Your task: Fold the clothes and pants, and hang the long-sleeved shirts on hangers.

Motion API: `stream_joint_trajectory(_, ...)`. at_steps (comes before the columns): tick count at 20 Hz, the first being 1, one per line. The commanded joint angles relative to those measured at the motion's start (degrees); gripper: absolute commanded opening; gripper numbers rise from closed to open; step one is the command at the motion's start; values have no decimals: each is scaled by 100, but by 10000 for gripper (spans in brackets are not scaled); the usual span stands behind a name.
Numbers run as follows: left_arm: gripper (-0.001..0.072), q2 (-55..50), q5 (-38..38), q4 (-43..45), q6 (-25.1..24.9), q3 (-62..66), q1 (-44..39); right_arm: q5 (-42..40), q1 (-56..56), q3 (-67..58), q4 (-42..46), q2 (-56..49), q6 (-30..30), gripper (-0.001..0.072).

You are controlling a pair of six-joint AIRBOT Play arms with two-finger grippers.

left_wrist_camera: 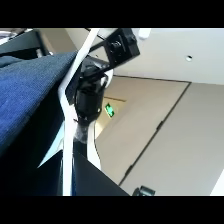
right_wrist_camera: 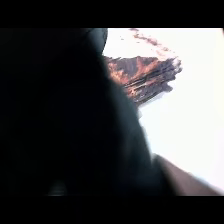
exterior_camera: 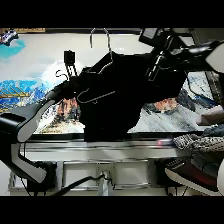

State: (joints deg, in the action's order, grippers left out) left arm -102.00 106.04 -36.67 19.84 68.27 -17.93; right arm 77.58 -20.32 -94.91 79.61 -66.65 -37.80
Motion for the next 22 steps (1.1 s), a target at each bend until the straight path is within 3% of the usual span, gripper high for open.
stream_joint_trajectory(1,25,4,9,-42,-7,-2,7,-120,9,59,-142,-236,0,212)
stream_joint_trajectory(2,26,4,9,-42,-9,-2,13,-201,9,57,-114,-225,7,29)
stream_joint_trajectory(4,27,-7,7,-48,-9,-2,39,-243,9,57,70,-184,162,24)
stream_joint_trajectory(5,116,-11,7,-52,-9,-2,63,-284,9,55,125,-166,197,24)
stream_joint_trajectory(6,362,-13,7,-116,-7,-2,79,-363,9,57,146,-136,195,24)
stream_joint_trajectory(7,564,-13,7,-238,81,-2,90,-435,9,57,142,-111,197,23)
stream_joint_trajectory(8,649,-13,4,-396,146,-2,105,-487,7,57,140,-90,195,23)
stream_joint_trajectory(12,718,-13,-369,-1521,138,-2,275,-452,-11,57,11,-61,192,23)
stream_joint_trajectory(16,718,-4,-1353,-2551,-28,0,310,-446,-9,57,-35,52,192,22)
stream_joint_trajectory(18,705,35,-1897,-2450,-125,24,356,-409,-9,57,-85,168,192,22)
stream_joint_trajectory(20,607,37,-2260,-1943,-214,205,426,-308,-11,57,-170,310,190,22)
stream_joint_trajectory(22,583,90,-2761,-1329,-271,481,490,-229,-9,57,-227,468,190,22)
